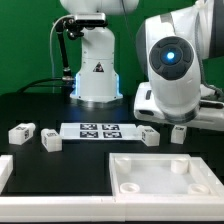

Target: Assemble square table

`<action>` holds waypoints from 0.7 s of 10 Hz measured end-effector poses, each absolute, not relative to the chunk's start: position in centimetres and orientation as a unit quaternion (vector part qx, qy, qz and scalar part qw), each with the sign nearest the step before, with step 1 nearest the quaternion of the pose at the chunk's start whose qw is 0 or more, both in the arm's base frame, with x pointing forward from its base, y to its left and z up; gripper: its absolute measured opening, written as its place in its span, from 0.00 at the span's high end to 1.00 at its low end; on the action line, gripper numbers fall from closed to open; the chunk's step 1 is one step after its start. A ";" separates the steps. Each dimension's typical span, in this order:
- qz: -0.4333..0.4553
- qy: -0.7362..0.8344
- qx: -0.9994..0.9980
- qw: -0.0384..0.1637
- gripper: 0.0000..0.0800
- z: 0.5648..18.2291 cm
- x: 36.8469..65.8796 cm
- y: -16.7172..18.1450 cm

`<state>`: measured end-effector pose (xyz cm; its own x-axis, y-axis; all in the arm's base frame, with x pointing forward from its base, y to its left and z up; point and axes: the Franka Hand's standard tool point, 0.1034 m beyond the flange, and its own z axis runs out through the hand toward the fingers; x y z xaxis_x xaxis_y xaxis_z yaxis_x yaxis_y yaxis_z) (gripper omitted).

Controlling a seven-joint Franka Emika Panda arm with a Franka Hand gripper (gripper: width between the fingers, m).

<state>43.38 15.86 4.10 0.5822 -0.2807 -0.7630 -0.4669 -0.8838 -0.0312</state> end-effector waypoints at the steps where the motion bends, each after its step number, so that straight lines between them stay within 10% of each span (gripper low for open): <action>1: 0.405 0.212 -0.882 0.115 0.19 4.1 43.3 15.9; 7: 0.409 0.217 -0.881 0.102 0.19 1.3 40.7 17.2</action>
Offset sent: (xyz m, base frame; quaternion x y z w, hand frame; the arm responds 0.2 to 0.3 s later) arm -0.0239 0.0206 -0.0241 0.0095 -0.0083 0.0055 0.9999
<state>40.70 17.18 1.26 0.5722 -0.2985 -0.7639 -0.4654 -0.8851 -0.0027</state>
